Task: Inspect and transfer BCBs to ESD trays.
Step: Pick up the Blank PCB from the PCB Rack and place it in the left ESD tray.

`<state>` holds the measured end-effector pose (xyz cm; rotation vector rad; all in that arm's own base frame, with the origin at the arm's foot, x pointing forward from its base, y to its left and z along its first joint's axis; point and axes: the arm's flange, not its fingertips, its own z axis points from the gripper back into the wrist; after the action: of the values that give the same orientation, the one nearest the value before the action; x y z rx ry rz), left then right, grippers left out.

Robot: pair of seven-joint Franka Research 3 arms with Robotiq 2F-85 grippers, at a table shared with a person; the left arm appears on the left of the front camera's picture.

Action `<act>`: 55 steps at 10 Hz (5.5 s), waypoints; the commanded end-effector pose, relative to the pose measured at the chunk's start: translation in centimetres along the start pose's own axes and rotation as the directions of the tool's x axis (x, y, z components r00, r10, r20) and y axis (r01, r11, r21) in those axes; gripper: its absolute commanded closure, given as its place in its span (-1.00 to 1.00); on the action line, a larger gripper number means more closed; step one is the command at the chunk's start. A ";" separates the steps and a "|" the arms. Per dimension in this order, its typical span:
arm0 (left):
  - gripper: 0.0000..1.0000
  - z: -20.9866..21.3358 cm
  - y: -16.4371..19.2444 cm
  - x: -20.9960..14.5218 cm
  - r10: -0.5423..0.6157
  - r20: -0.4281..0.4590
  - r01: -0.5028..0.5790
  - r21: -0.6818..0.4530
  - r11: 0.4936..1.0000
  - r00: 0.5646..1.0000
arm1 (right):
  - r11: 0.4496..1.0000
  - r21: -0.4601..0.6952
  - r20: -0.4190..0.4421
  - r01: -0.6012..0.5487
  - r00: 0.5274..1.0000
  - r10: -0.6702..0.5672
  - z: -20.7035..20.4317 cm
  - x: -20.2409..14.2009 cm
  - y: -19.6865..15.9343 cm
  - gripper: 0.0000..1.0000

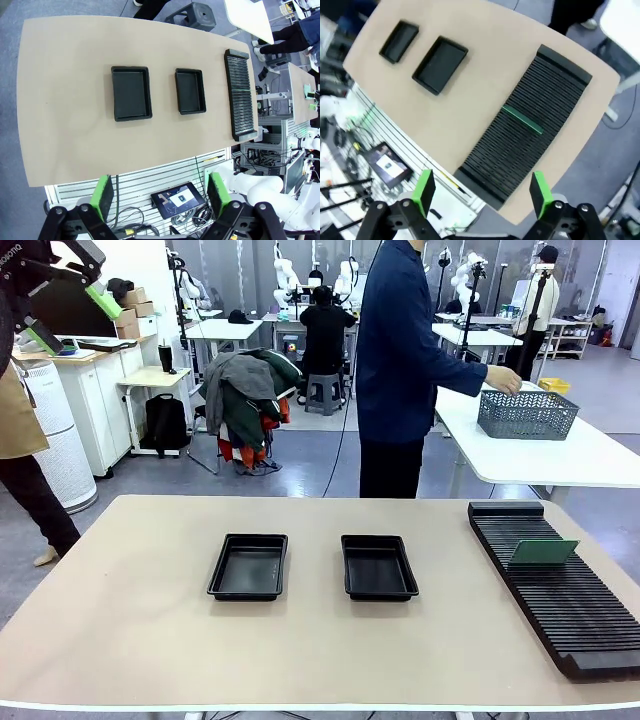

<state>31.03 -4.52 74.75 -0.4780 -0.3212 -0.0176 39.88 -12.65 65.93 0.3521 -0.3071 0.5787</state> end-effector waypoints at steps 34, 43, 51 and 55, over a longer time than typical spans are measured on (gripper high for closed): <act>-1.00 -0.1 0.2 0.0 0.004 -0.002 -0.004 -0.007 1.000 1.000 | 0.548 0.061 -0.353 -0.835 0.495 0.794 -30.8 -2.1 -7.5 -1.00; -1.00 -0.1 0.2 0.0 0.004 -0.002 -0.004 -0.007 1.000 1.000 | 0.560 0.079 -0.341 -0.825 0.505 0.793 -30.5 -1.9 -7.0 -0.95; -1.00 -0.1 0.2 0.0 0.004 -0.002 -0.004 -0.007 1.000 1.000 | 0.572 0.125 -0.333 -0.810 0.509 0.794 -30.3 -1.8 -7.1 -0.20; -1.00 -0.1 0.2 0.0 0.004 -0.002 -0.004 -0.007 1.000 1.000 | 0.574 0.127 -0.337 -0.809 0.509 0.792 -30.3 -1.7 -7.2 0.17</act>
<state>31.03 -4.52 74.75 -0.4781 -0.3212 -0.0175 47.79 -6.47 36.45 0.0045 -0.1101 1.5478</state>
